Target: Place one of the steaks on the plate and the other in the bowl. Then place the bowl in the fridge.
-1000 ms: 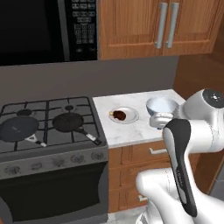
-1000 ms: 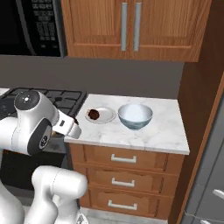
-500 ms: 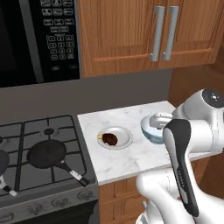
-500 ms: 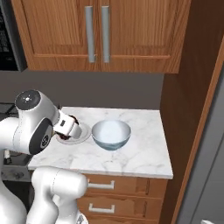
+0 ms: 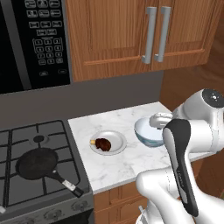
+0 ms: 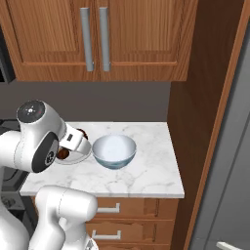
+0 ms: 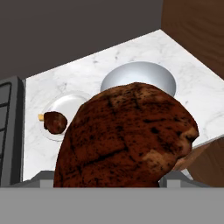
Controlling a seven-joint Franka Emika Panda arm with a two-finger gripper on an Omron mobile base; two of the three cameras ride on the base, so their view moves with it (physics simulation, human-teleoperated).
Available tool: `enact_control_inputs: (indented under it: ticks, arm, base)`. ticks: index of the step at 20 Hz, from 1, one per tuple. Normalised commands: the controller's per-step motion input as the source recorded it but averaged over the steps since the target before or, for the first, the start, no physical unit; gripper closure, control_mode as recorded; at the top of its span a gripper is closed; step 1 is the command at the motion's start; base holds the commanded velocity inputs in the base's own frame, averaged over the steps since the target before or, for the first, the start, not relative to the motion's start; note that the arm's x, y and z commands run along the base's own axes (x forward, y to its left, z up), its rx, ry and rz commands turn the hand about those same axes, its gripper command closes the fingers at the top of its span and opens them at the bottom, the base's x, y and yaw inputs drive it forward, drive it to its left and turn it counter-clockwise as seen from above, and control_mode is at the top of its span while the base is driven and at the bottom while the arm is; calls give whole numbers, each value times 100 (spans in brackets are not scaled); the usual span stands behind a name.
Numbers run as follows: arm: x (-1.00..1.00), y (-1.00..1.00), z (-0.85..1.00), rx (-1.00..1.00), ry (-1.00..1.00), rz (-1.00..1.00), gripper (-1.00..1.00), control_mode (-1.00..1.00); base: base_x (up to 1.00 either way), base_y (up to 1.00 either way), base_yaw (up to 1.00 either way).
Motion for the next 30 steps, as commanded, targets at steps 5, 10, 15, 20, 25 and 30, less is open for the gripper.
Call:
enact_control_inputs:
  ticks: [5, 10, 15, 20, 25, 30]
  arm:
    - [0, 0, 0, 0, 0, 0, 100, 100]
    - [15, -8, 0, 0, 0, -3, 100, -100]
    - [63, -23, -10, 0, 0, -2, 100, -100]
    - [36, -14, -27, 0, 0, 0, 100, -100]
    - [40, -5, -47, -1, 4, 0, 100, -100]
    - [49, -1, -48, -1, 6, 0, 100, -100]
  base:
    - [48, -74, -30]
    - [48, -50, -20]
    - [0, 0, 0]
    - [0, 0, 0]
    - [0, 0, 0]
    - [0, 0, 0]
